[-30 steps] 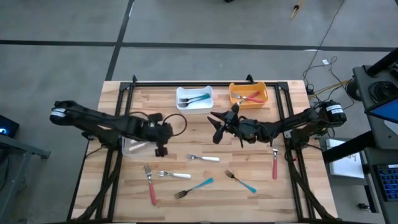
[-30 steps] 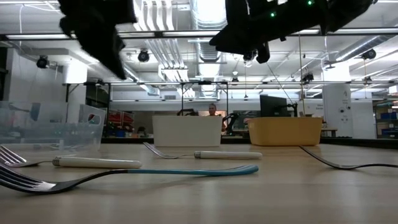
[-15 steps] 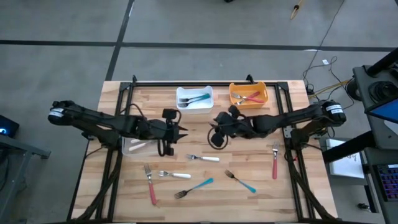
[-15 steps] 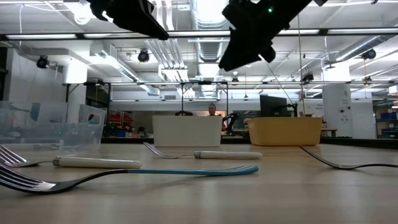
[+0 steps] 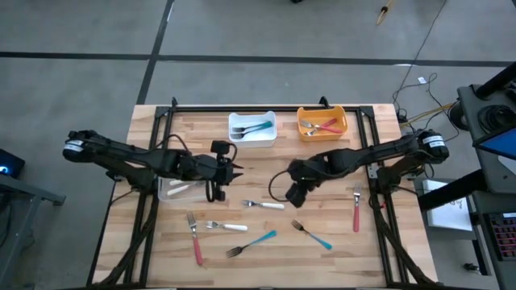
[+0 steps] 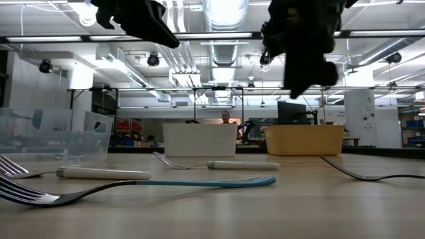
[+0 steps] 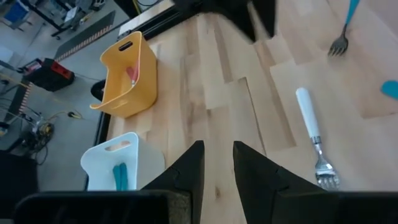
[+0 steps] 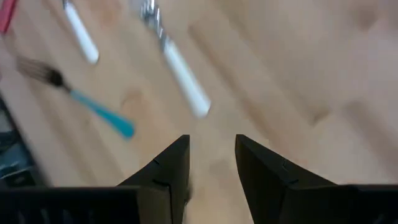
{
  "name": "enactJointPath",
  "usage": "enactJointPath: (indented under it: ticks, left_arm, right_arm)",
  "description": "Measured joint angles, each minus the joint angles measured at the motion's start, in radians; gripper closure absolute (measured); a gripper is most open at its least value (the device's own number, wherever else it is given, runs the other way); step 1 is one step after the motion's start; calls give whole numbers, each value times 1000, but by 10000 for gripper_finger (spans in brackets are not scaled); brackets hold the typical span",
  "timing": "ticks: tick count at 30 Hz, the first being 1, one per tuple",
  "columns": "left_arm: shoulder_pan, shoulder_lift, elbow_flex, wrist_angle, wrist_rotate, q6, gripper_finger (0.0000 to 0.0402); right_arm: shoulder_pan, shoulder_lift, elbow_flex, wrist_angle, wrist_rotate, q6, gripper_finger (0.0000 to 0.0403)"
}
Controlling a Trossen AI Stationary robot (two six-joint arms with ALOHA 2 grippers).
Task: Sort silverware by color (type)
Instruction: Put the right blue fork into the white bin
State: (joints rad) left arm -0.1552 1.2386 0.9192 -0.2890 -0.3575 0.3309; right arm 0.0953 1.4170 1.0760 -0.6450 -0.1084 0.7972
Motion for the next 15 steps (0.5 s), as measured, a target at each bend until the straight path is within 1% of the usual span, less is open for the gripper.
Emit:
enactJointPath:
  ticks: [4, 9, 15]
  left_arm:
    - [6, -1, 0, -3, -17, 28, 336]
    - [10, -1, 0, -21, -106, 38, 336]
    - [9, -1, 0, -33, -116, 28, 336]
  right_arm:
    - [41, 0, 4, -40, -88, 132, 284]
    - [108, 11, 5, -43, -131, 288, 287]
    - [200, 84, 28, -56, -208, 426, 298]
